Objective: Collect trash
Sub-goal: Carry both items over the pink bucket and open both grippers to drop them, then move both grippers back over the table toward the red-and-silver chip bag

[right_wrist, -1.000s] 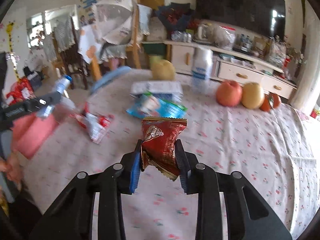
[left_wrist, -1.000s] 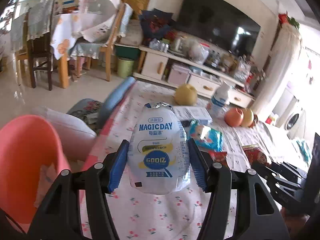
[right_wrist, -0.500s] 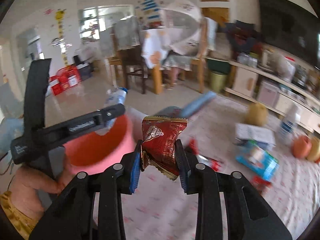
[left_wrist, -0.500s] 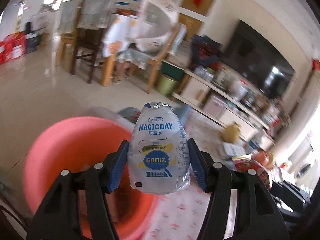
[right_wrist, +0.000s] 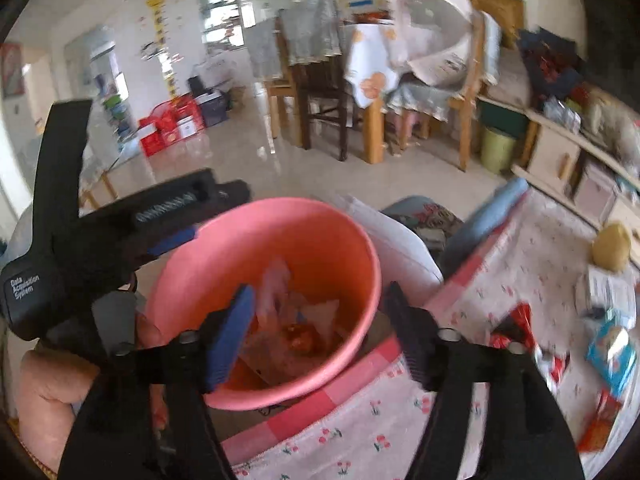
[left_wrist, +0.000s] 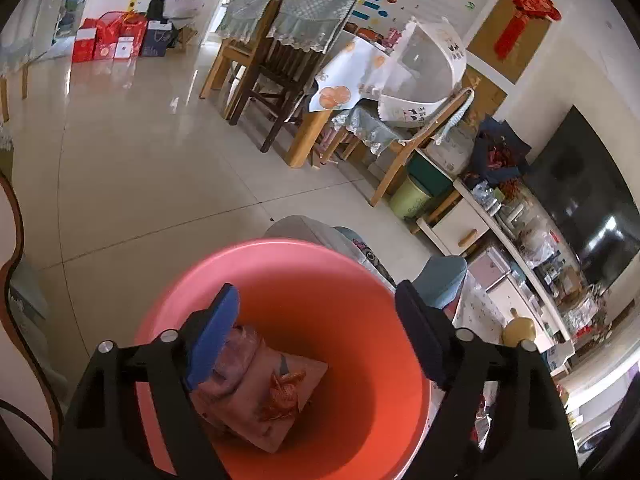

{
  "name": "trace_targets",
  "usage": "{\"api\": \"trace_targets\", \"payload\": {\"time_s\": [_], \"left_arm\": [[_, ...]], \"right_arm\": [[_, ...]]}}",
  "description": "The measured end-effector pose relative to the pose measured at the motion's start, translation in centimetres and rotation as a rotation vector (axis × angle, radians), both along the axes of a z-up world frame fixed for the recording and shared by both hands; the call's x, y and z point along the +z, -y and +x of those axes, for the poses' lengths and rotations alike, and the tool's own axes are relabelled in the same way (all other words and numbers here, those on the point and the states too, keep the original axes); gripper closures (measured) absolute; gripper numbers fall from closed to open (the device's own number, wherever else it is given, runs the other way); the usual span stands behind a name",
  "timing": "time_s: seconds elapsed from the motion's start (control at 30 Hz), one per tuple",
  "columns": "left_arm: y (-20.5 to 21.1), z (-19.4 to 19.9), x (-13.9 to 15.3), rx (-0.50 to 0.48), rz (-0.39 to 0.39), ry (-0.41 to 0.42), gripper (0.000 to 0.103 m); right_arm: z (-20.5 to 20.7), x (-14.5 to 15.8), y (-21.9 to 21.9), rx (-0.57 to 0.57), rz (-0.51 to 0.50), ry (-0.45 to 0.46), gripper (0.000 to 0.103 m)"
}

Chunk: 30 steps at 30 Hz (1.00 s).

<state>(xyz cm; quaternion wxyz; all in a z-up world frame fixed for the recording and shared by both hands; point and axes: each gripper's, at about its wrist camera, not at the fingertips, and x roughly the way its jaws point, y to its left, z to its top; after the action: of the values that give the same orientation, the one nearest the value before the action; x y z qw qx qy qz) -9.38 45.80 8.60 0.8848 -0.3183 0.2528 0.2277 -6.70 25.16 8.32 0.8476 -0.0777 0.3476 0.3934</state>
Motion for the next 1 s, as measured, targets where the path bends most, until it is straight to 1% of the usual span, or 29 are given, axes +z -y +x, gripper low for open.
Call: {"api": "trace_targets", "payload": {"time_s": [0.07, 0.13, 0.27, 0.43, 0.53, 0.6, 0.63, 0.7, 0.77, 0.83, 0.9, 1.0], "left_arm": [[0.6, 0.4, 0.2, -0.02, 0.028, 0.001, 0.019], [1.5, 0.5, 0.3, -0.048, 0.054, 0.011, 0.018], [3.8, 1.0, 1.0, -0.116, 0.122, 0.075, 0.012], [6.2, 1.7, 1.4, -0.194, 0.151, 0.141, 0.012], [7.9, 2.1, 1.3, -0.25, 0.151, 0.152, 0.012], [9.2, 2.4, 1.4, -0.287, 0.165, 0.142, 0.012], [9.9, 2.5, 1.6, -0.294, 0.188, 0.127, 0.012], [10.9, 2.7, 1.9, -0.311, 0.219, 0.124, 0.012], [12.0, 3.0, 2.0, -0.336, 0.241, 0.118, 0.012], [12.9, 3.3, 2.1, -0.352, 0.261, 0.092, 0.012], [14.2, 3.7, 1.8, -0.383, 0.265, 0.057, 0.012], [15.3, 4.0, 1.5, -0.418, 0.268, 0.046, 0.012]], "right_arm": [[-0.2, 0.1, 1.8, -0.028, 0.025, -0.019, 0.023], [-0.9, 0.2, 3.6, -0.053, 0.026, -0.017, 0.02], [-2.5, 0.2, 6.3, -0.087, -0.008, 0.016, 0.019], [-3.9, -0.3, 9.4, -0.13, -0.037, 0.022, 0.018], [-4.5, -0.5, 11.6, -0.162, -0.044, 0.02, 0.017], [-4.9, -0.6, 12.9, -0.185, -0.045, 0.022, 0.013], [-5.0, -0.6, 13.7, -0.199, -0.044, 0.022, 0.013], [-5.4, -0.4, 15.0, -0.228, -0.043, 0.021, 0.013], [-6.0, -0.2, 16.4, -0.254, -0.043, 0.026, 0.012], [-6.4, 0.0, 17.4, -0.273, -0.042, 0.036, 0.011], [-6.9, 0.4, 18.7, -0.295, -0.037, 0.051, 0.011], [-7.5, 0.9, 20.4, -0.326, -0.029, 0.069, 0.009]]}}
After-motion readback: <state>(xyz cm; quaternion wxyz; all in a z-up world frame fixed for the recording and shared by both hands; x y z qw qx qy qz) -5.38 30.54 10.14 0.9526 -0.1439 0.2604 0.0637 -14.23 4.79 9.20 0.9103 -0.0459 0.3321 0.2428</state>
